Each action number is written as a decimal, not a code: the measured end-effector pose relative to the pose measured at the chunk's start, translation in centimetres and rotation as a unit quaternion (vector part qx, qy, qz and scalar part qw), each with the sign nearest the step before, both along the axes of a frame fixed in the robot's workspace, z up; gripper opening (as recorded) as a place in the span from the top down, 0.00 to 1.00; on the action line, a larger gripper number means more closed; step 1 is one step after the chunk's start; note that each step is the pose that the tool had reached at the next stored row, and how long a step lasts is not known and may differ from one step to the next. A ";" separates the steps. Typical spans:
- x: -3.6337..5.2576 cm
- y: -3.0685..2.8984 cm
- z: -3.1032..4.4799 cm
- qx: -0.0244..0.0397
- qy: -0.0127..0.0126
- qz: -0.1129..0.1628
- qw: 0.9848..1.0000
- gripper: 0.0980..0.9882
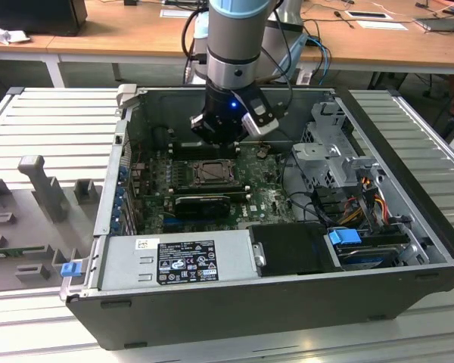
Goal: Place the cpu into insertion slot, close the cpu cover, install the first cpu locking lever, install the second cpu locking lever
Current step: 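Install the second cpu locking lever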
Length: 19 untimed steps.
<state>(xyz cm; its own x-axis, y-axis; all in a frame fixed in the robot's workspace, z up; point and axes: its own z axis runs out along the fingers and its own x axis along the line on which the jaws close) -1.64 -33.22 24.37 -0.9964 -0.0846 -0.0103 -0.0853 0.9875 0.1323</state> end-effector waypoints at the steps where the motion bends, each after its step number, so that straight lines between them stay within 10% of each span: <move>1: 0.00 -0.16 0.00 0.000 0.000 0.000 1.000 0.99; 19: -0.01 -2.63 0.61 0.001 0.004 0.000 1.000 0.99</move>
<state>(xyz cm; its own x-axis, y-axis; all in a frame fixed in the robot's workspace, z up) -1.66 -35.85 24.98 -0.9964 -0.0846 -0.0029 -0.0842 0.9872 0.1355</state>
